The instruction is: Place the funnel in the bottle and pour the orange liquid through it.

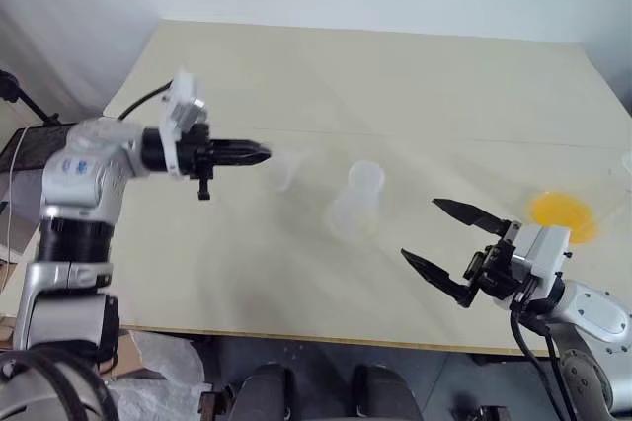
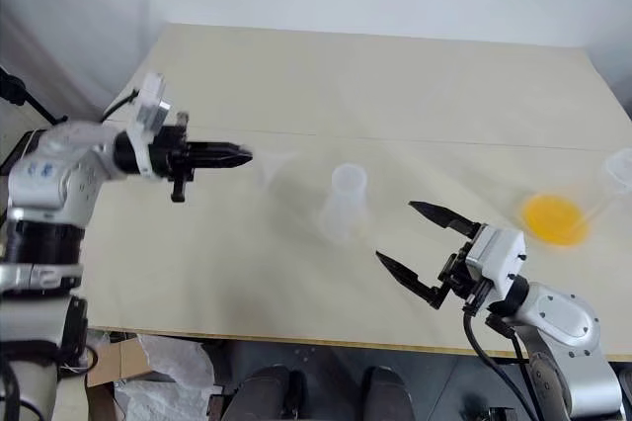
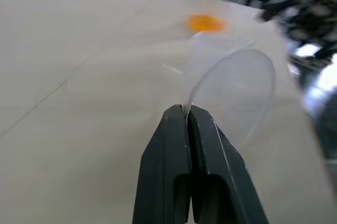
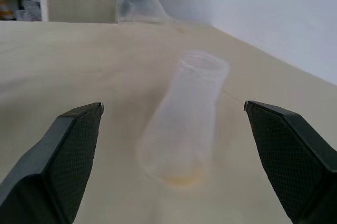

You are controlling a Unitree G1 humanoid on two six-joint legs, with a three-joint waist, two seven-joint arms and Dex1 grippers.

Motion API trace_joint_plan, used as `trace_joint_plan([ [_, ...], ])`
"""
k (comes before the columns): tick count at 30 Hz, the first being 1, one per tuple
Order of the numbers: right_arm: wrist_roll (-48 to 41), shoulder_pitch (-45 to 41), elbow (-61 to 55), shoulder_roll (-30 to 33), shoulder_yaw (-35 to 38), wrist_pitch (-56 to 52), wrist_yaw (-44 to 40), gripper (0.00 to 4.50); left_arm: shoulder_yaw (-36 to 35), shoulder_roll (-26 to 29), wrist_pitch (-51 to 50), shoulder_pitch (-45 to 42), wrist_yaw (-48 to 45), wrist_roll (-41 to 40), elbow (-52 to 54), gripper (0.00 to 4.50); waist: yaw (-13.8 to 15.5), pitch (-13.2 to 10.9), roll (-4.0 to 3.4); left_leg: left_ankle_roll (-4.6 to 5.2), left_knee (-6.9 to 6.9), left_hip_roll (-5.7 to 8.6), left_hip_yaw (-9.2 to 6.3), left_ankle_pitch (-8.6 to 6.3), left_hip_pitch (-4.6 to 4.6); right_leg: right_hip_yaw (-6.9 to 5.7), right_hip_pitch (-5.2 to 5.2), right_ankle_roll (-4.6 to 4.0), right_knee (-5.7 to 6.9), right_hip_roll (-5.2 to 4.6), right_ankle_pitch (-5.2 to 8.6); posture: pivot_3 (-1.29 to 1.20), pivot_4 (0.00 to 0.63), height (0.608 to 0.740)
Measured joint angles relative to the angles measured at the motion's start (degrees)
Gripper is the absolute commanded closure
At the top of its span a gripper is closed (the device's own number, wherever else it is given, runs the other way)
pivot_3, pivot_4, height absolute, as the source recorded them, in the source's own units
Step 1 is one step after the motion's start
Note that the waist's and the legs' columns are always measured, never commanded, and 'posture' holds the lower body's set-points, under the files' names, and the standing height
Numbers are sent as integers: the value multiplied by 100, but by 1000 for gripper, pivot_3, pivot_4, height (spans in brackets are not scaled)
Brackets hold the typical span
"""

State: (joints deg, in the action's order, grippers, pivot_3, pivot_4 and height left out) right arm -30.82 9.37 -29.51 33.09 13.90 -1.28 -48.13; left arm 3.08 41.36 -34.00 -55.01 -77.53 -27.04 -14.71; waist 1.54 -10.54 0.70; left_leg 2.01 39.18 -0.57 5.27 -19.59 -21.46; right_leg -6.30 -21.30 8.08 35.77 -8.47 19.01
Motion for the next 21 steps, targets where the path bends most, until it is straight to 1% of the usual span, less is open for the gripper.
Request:
trace_joint_plan([
  [4,29,97,97,-54,55,23,89,0,538,-218,-131,-1098,-549,170,-520,4484,-24,-1,2,-3,-1,-1,7,1,-8,1,-15,-1,3,20,0,0,150,740],
  [7,62,170,135,-107,76,70,139,0,886,-285,-155,-1648,-848,336,-752,4484,-70,-1,0,-4,-6,-6,12,1,-6,8,-19,-2,3,25,1,0,150,740],
  [15,238,358,146,-278,106,226,343,0,1746,-242,11,-2080,-854,807,-1136,4484,-35,-3,2,-4,-2,-19,11,1,-9,16,-21,-2,2,23,1,0,150,740],
  [21,334,369,146,-435,71,292,433,0,2082,-192,120,-2308,-854,845,-1180,4484,-15,-3,1,-4,1,-18,8,1,-9,16,-20,-2,4,19,1,0,150,740],
])
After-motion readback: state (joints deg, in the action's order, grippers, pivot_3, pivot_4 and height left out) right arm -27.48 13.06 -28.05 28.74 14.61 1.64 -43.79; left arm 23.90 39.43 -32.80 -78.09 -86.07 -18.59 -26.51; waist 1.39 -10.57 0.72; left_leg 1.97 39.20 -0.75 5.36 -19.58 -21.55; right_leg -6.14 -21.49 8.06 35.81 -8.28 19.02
